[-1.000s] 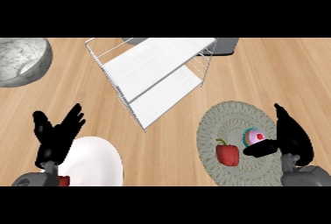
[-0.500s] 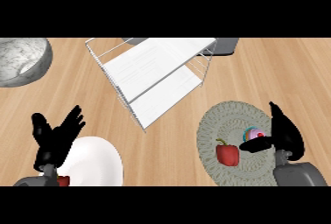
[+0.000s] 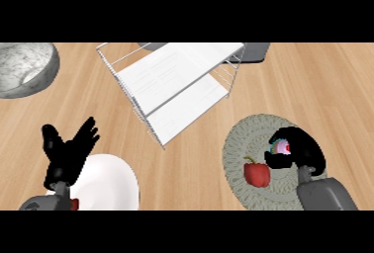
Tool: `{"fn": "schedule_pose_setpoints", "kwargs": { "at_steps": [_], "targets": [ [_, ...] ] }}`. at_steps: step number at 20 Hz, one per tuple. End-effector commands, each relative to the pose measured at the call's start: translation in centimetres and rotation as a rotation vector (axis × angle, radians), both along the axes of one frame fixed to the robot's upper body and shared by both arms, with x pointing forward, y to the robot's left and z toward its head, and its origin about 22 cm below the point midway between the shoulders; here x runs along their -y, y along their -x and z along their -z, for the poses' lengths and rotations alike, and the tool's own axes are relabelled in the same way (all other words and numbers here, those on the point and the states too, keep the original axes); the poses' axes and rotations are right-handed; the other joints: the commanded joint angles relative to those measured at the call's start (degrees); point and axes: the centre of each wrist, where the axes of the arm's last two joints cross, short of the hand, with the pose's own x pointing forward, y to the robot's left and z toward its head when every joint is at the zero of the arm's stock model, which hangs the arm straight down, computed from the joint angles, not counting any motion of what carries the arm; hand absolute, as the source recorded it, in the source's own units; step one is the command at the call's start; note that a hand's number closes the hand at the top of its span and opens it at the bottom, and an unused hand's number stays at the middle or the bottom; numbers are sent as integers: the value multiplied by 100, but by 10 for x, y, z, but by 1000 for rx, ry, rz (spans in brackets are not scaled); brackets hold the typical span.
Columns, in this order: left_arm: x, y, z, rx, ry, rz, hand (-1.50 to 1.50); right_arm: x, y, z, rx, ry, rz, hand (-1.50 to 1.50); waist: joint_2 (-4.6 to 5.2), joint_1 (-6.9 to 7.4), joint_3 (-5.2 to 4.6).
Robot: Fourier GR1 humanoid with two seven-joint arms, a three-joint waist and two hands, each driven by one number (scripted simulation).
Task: Pick the cupcake from the placemat and place it in the tiered shelf
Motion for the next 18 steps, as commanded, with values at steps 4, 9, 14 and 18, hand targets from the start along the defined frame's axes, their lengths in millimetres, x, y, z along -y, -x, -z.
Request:
{"fn": "schedule_pose_setpoints", "kwargs": {
  "at_steps": [4,9,14,18],
  "targets": [
    [1,2,7,-12,10,20,0,-69,16,-7,69,-70,-417,150,-1,68,-2],
    [21,-7,-2,13,-3,85,0,-163,44,-22,49,-142,-1096,150,5,503,6],
    [-7,-3,2,-23,0,0,0,-170,82,-75,250,-283,-1268,150,-33,-56,0],
    [-15,14,13,-12,-1,-23,0,-157,91,-133,458,-330,-1214,150,-28,-55,-1]
  ]
}}
